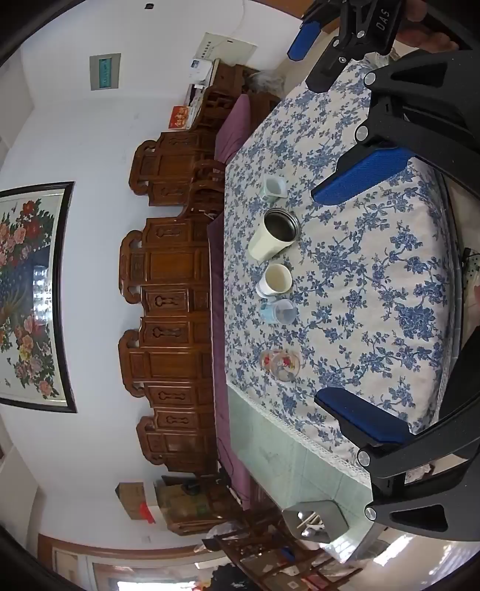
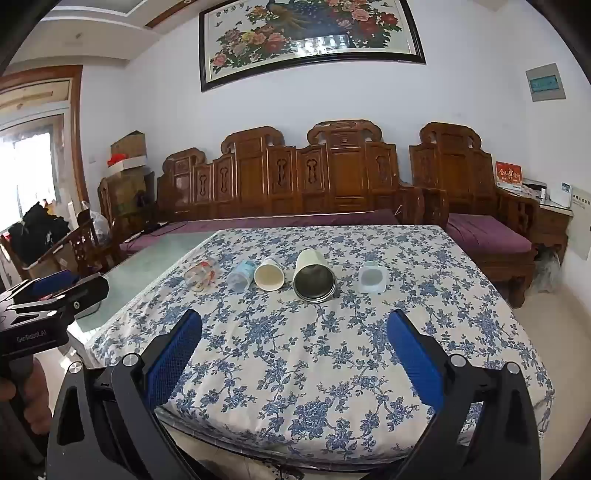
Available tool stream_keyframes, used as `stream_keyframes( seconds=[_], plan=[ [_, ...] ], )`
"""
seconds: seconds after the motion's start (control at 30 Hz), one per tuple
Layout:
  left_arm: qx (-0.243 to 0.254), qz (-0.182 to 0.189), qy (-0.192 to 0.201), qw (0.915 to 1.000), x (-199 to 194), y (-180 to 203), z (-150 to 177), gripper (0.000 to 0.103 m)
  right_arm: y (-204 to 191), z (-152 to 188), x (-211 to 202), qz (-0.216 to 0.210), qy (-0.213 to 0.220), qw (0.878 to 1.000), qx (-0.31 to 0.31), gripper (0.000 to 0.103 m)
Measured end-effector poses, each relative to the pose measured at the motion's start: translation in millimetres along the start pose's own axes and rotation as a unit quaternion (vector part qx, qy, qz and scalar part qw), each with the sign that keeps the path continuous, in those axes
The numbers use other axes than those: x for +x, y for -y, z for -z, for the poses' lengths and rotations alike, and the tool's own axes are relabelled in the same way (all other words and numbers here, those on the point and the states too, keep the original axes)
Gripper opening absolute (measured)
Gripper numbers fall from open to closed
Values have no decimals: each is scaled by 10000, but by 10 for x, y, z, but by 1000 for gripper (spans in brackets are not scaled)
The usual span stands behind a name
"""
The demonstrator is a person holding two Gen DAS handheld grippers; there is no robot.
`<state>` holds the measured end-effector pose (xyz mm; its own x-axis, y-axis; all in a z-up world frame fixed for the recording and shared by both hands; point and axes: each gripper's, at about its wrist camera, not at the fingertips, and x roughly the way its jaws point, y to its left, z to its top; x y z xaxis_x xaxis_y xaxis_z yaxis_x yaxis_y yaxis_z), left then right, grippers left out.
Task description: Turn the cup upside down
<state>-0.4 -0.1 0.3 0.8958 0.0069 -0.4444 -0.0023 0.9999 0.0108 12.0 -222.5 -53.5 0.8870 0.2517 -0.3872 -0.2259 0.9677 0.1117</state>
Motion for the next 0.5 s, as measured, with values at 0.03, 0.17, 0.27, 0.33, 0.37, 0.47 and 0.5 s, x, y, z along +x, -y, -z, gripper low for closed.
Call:
stream_keyframes(
  seconds=[0.03, 0.17, 0.27, 0.33, 0.37, 0.47, 0.5],
  plan=[
    [6, 1, 4, 10000, 0, -3, -1, 95, 1, -1, -1, 2, -6, 10000, -2, 101],
    [41, -49, 47, 10000, -27, 27, 23, 95, 4, -2, -5, 3, -7, 10000, -2, 101],
    [17, -16, 44, 10000, -22, 7, 19, 95, 1, 2, -1, 4, -14, 10000, 3, 101],
    [14, -13, 46, 10000, -54, 50, -13, 95, 9, -4, -17, -15, -1, 10000, 11, 101],
    [13, -14, 48, 10000, -63, 57, -14, 95, 9, -4, -17, -12, 2, 10000, 15, 101],
    [17, -21, 62, 10000, -88, 80, -19, 95, 5, -3, -14, -16, 0, 10000, 18, 101],
    [19, -24, 65, 10000, -95, 89, -22, 95, 2, -3, -14, -18, 1, 10000, 17, 101]
  ],
)
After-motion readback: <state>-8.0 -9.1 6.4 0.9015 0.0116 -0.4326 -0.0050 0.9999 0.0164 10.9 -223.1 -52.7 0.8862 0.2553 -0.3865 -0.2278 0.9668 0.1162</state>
